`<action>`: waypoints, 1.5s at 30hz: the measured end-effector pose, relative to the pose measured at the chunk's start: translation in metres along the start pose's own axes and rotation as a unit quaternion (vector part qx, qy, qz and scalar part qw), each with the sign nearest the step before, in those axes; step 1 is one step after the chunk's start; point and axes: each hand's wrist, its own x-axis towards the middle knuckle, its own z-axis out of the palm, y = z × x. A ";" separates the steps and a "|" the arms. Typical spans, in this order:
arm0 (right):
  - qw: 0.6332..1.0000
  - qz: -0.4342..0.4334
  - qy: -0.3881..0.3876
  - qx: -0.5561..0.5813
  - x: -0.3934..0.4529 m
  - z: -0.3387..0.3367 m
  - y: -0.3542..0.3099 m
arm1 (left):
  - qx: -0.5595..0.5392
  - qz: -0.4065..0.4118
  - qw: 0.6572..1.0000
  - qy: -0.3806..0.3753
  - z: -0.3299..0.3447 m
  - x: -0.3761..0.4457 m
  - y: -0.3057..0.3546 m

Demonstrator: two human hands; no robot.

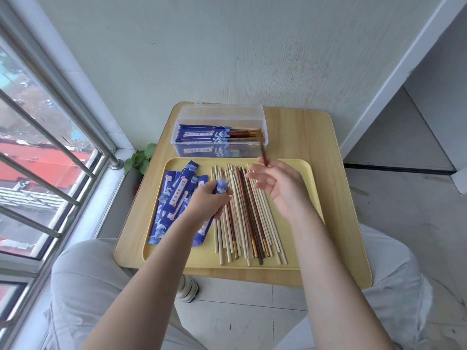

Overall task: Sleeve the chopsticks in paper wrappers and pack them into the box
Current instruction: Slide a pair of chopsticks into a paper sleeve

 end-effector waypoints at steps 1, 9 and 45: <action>1.000 -0.014 -0.007 0.013 0.001 0.001 -0.001 | 0.030 0.009 0.999 0.004 0.000 0.000 0.000; 0.972 -0.131 0.089 -0.175 0.006 -0.003 -0.003 | 0.115 0.034 0.992 0.034 0.008 0.002 -0.010; 0.667 0.067 0.009 -0.742 0.004 0.000 0.061 | -0.108 -0.043 0.993 -0.003 0.015 -0.005 -0.029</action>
